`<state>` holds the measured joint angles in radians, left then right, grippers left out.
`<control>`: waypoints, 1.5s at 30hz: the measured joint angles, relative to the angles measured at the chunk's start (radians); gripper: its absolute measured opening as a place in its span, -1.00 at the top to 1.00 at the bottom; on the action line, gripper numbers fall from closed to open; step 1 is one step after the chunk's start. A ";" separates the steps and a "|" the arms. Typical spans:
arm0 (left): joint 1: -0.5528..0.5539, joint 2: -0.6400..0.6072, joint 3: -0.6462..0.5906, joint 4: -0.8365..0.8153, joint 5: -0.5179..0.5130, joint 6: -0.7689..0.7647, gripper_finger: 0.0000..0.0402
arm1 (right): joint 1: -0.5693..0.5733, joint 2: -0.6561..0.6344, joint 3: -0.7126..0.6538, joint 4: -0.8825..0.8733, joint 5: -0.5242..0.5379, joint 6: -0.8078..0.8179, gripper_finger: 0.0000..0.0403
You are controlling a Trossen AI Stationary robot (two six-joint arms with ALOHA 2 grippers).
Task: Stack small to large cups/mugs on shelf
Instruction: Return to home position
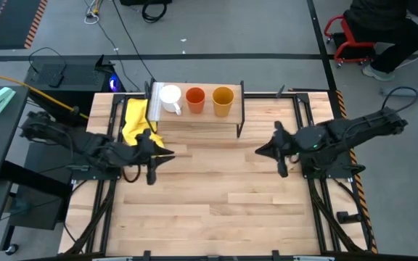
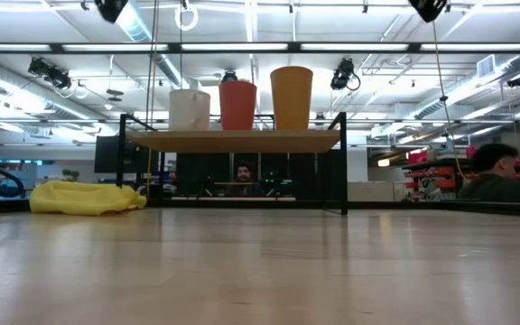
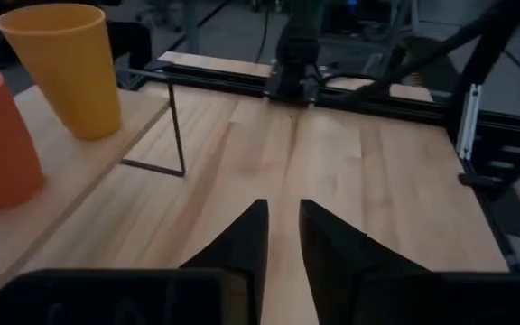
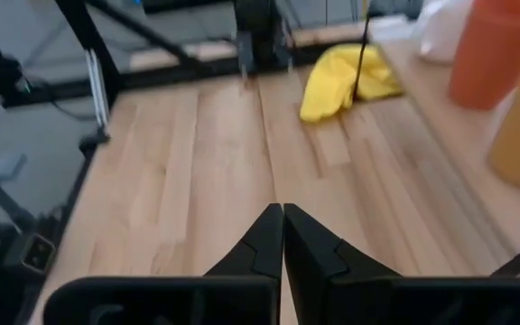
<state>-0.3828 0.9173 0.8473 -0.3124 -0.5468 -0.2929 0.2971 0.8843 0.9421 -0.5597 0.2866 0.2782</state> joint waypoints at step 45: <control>0.039 -0.526 -0.463 0.332 0.162 0.170 0.62 | 0.039 -0.871 -0.580 0.439 -0.169 -0.095 0.91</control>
<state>-0.3439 0.3911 0.3840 0.0196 -0.3846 -0.1230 0.3363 0.0138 0.3618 -0.1202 0.1173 0.1836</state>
